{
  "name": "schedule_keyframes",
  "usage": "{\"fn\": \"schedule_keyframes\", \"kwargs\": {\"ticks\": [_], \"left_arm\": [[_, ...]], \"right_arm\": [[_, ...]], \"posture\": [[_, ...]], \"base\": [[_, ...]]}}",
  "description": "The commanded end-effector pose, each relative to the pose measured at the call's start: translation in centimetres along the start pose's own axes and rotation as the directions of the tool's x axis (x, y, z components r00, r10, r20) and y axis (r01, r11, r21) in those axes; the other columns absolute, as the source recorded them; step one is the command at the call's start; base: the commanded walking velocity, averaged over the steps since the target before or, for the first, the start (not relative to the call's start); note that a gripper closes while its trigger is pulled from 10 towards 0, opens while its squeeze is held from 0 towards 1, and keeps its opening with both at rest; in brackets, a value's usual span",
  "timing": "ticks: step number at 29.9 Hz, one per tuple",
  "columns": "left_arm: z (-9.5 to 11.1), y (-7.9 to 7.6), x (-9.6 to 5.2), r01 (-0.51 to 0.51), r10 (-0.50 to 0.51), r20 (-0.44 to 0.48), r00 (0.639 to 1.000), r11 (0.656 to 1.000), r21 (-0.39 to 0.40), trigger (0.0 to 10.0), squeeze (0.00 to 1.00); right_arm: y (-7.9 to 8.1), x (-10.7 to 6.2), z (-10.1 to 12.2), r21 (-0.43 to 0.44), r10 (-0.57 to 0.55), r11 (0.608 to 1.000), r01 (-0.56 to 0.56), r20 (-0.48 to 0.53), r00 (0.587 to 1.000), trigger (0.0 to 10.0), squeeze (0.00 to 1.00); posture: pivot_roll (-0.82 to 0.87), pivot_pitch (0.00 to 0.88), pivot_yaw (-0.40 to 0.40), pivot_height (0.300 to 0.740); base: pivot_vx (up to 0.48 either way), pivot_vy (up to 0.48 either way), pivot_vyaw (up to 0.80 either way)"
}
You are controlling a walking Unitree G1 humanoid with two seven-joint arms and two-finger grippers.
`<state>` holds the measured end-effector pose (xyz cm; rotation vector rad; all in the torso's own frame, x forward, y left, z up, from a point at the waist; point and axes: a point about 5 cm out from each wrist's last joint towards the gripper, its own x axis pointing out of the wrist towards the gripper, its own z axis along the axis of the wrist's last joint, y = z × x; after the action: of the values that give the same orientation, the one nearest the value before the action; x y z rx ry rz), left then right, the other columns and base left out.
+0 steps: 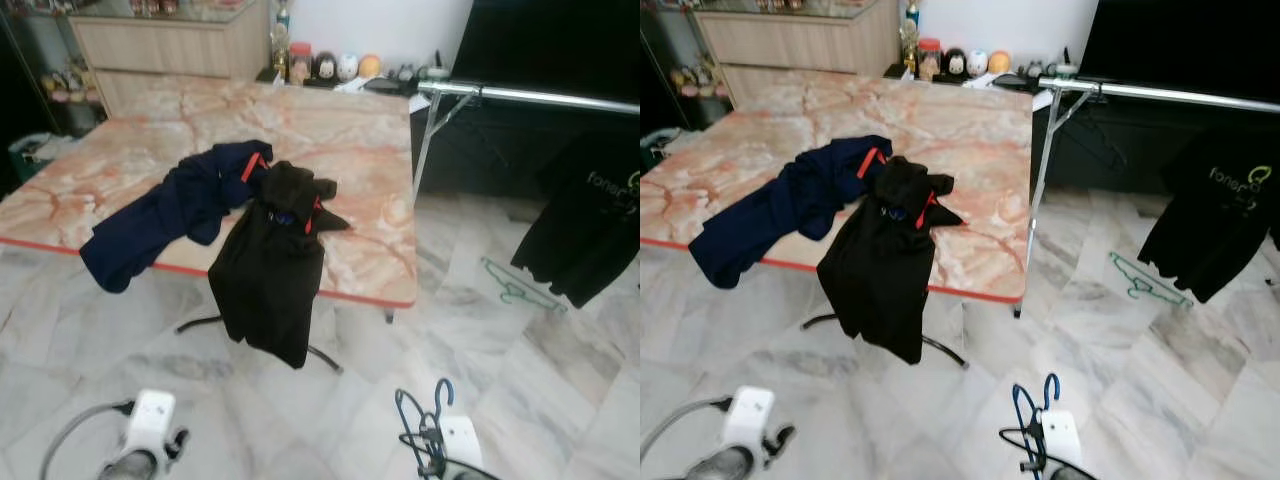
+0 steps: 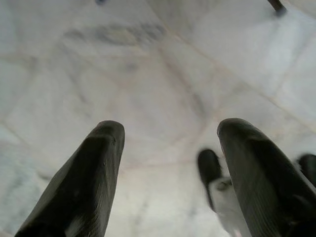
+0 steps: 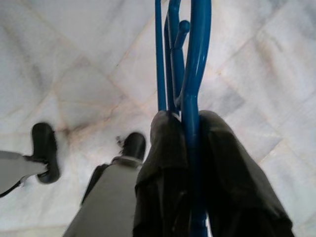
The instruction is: Hang hanger
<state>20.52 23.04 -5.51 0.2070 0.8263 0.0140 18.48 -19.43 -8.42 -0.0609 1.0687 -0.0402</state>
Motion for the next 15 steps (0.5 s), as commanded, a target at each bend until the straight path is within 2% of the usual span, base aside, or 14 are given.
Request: {"fn": "schedule_keyframes", "kwargs": {"ticks": [1, 5, 10, 15], "left_arm": [[-1.0, -0.5, 0.1, 0.002, -0.002, -0.043, 0.999, 1.000, -0.003, 10.0, 0.00], [-1.6, -1.0, 0.2, -0.013, 0.007, -0.079, 0.997, 0.997, -0.075, 10.0, 0.00], [-2.2, -1.8, 0.3, -0.006, -0.001, -0.122, 0.993, 0.998, -0.058, 10.0, 0.00], [-2.8, -2.0, 0.2, -0.016, 0.009, -0.146, 0.989, 0.999, -0.044, 10.0, 0.00]], "right_arm": [[-0.3, 0.0, -0.1, 0.005, -0.009, 1.000, 0.009, 0.001, 1.000, 10.0, 0.00], [-0.3, 0.0, -0.1, 0.006, -0.010, 1.000, 0.010, 0.003, 1.000, 10.0, 0.00], [-0.3, 0.0, -0.1, 0.009, -0.010, 1.000, 0.010, 0.004, 1.000, 10.0, 0.00], [-0.3, 0.0, -0.1, -0.031, -0.007, 0.999, 0.007, 0.001, 1.000, 10.0, 0.00]], "posture": [[0.02, 0.000, -0.068, 0.740], [0.02, 0.000, -0.068, 0.740], [0.00, 0.000, -0.062, 0.740], [0.00, 0.000, -0.060, 0.740]], "base": [[0.000, 0.000, 0.00], [0.000, 0.000, 0.00], [0.000, 0.000, 0.00], [0.000, -0.052, 0.00]]}}
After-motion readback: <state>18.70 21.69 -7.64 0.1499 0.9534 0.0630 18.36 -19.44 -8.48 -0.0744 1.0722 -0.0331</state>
